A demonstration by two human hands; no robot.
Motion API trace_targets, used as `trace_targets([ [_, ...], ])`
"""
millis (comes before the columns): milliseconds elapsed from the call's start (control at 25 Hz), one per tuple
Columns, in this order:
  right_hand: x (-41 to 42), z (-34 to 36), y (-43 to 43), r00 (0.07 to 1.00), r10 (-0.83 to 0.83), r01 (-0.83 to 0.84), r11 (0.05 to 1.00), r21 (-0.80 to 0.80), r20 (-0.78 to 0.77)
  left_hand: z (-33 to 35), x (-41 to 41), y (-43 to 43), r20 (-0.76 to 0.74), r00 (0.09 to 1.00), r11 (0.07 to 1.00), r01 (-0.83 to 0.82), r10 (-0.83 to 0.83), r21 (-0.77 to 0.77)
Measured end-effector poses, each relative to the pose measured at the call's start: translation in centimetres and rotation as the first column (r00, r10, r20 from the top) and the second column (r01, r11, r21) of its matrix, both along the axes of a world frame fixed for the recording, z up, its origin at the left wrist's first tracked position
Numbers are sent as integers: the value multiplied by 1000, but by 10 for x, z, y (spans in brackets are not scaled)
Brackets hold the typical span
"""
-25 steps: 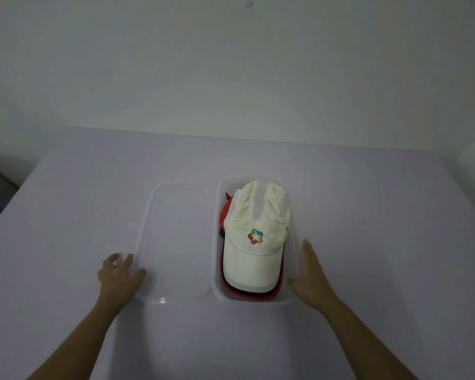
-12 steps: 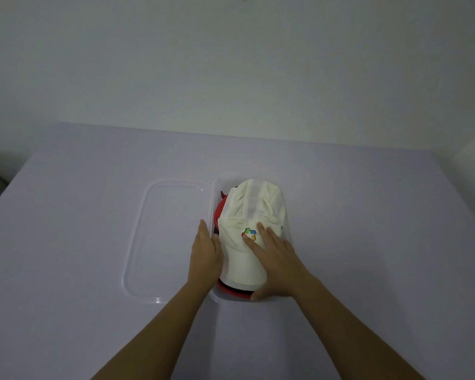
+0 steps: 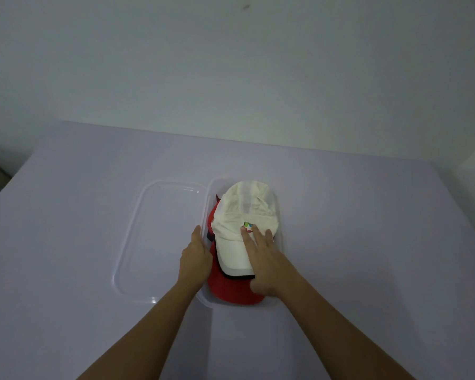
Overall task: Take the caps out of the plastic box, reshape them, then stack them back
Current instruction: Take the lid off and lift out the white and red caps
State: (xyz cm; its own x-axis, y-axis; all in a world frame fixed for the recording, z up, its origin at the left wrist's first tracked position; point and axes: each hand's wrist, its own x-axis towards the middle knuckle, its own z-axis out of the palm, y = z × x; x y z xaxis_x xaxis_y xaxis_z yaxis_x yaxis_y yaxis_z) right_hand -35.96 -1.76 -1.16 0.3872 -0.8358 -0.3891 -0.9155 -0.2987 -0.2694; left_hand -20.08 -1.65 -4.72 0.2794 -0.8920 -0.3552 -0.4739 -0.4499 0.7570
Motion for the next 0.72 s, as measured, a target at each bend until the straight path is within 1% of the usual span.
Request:
trace_targets([
  [80,-2,3,3,993,-44,61,986,-153,114,2,0,-1,-24,1000,1000,-7,7,10],
  [160,-8,7,3,966,-75,145,950,-278,247,2,-1,0,-15,1000,1000,6,-6,1],
  [240,-19,10,-1,936,-26,194,869,-455,350,-1,-3,2,11,1000,1000,13,-13,-4],
  [280,-28,13,-4,921,5,215,826,-520,389,-2,-4,1,20,1000,1000,6,-6,-1],
  [360,-47,19,-11,897,40,258,762,-594,441,-4,-7,0,26,999,1000,-19,19,8],
  [480,-81,22,-20,853,44,355,681,-641,519,-4,-9,0,55,998,999,-42,41,8],
  [560,-110,9,-31,858,-16,406,634,-658,514,-2,-13,1,80,996,999,-37,38,-10],
  [600,-125,-1,-36,875,-61,410,620,-669,480,-2,-14,1,96,995,999,-26,28,-23],
  [680,-149,-23,-45,908,-161,398,619,-677,387,-5,-14,-1,124,992,999,-12,17,-36],
  [720,-160,-34,-49,921,-205,383,638,-668,332,-8,-13,-3,133,991,999,-15,19,-30],
])
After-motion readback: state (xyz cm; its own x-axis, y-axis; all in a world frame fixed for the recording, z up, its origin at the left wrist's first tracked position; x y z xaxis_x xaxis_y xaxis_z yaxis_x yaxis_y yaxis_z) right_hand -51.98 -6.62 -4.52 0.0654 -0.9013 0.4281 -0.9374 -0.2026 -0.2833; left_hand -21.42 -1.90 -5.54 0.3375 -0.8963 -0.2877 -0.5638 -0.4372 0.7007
